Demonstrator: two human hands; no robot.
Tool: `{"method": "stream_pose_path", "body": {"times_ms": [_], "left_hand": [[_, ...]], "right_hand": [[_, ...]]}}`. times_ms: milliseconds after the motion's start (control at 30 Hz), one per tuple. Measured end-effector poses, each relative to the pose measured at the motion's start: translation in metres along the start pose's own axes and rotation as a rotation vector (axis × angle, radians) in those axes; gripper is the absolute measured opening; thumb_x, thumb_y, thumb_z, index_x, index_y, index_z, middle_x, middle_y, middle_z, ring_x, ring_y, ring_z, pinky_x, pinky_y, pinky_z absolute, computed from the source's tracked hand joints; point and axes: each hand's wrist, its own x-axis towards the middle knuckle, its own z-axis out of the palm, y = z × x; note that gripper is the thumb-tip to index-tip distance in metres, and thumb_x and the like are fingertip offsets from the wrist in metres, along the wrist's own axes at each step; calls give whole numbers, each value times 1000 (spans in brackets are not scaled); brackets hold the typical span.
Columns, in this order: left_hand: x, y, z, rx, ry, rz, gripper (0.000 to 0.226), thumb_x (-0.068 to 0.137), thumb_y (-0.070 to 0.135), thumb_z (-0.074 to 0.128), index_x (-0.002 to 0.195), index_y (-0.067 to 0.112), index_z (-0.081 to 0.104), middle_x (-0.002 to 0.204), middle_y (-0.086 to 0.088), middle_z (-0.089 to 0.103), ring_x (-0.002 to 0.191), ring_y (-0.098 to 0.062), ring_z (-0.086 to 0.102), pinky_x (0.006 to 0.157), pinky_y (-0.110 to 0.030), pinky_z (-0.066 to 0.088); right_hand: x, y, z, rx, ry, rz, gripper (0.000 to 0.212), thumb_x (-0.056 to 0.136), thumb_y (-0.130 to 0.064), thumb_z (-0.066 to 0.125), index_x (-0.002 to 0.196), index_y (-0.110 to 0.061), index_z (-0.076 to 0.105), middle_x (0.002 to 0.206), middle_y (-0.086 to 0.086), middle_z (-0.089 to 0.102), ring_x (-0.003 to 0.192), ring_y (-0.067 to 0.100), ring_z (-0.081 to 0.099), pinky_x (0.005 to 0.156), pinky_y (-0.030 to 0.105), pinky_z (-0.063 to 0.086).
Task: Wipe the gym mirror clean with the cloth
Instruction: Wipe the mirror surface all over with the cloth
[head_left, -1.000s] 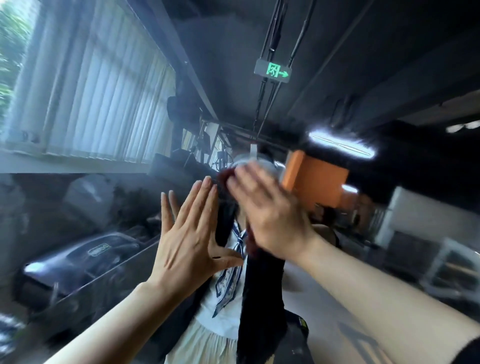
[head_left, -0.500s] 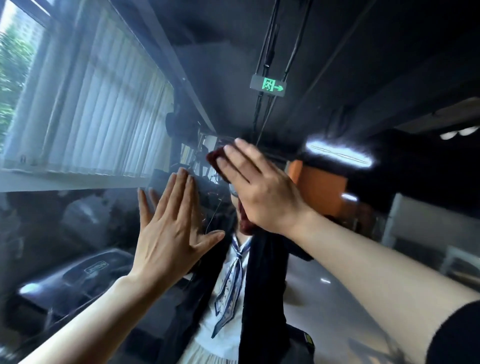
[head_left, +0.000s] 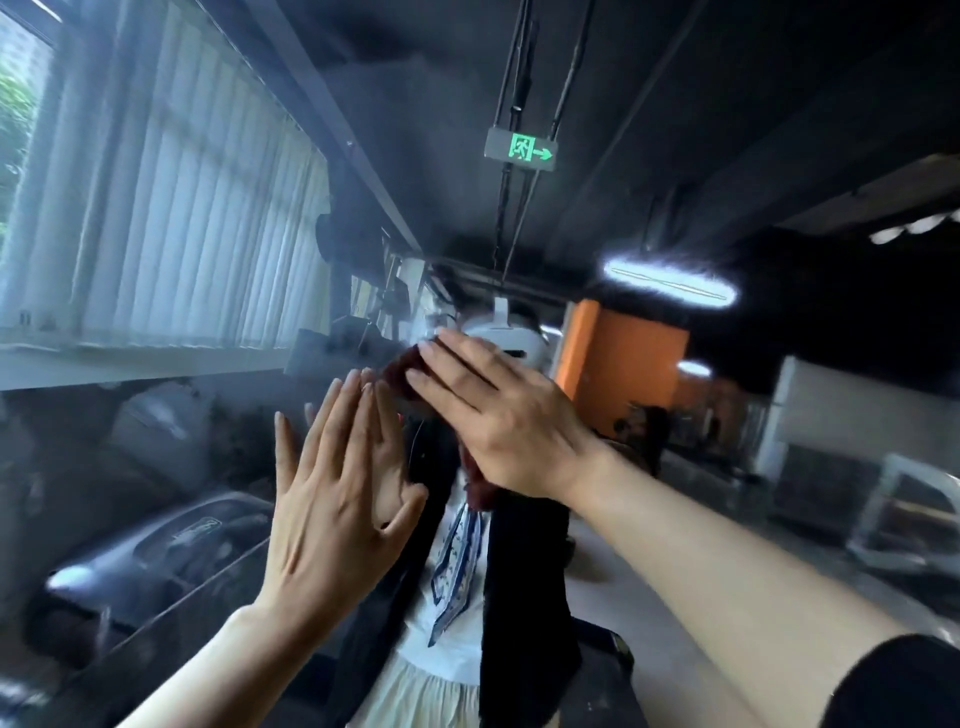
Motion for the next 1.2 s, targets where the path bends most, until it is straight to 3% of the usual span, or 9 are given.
{"method": "stream_pose_path", "body": {"times_ms": [33,167,233,500,667,800,967,1067,1200], "left_hand": [[-6,0,1,5,-18,16,100,81,54,63,157,5,21,165,-9,19,153,-23,15,122,-58,7],[-25,1,5,5,-43,16,103,78,52,67,158,8,21,166,-6,18,153,-23,17,121,-59,11],[-35,9,7,-38,-32,-47,101,78,51,68,157,6,23,165,-7,20,153,-22,17,122,-55,9],[-71,54,26,-146,-83,-115,96,79,50,56,157,4,23,166,-6,18,154,-20,14,121,-58,13],[-83,74,31,-94,-144,-95,109,73,28,86,157,4,21,166,-8,18,153,-24,17,120,-60,16],[-89,82,27,-86,-211,-11,115,69,23,88,158,9,17,166,-6,17,153,-23,16,123,-52,7],[-90,89,24,-75,-305,12,121,66,25,89,159,13,12,167,-5,16,154,-20,12,124,-49,3],[-92,94,26,-96,-311,14,122,65,24,88,159,13,12,167,-2,14,154,-19,11,124,-47,1],[-98,109,34,-137,-290,7,122,69,22,88,160,19,8,167,-2,15,154,-19,13,123,-55,8]], "right_hand": [[-9,11,-5,-38,35,68,42,99,-11,47,139,-4,58,147,17,52,140,36,44,117,46,35],[-30,27,-18,-114,295,696,38,102,-8,47,137,2,58,144,25,51,138,41,41,116,50,33],[-28,3,-10,-127,298,819,42,99,-6,53,140,3,53,148,26,47,140,44,38,117,52,31],[-80,-65,8,-76,131,401,45,104,-9,35,145,-4,51,148,17,50,142,37,40,112,51,39],[-147,-40,-15,-163,130,518,43,101,-7,47,144,-4,52,149,18,49,141,37,39,114,51,38],[-206,-30,-29,-200,155,717,45,101,-9,51,145,-2,47,151,19,39,141,41,37,119,49,31],[-196,-55,-20,-181,276,989,45,94,-3,61,138,4,54,147,24,42,139,45,37,113,55,38],[-155,-72,-6,-160,265,859,47,91,-1,63,138,1,57,143,24,52,138,43,41,112,54,40],[-139,-76,2,-74,207,613,41,103,-8,42,142,-2,53,144,20,54,139,38,41,114,50,39]]}}
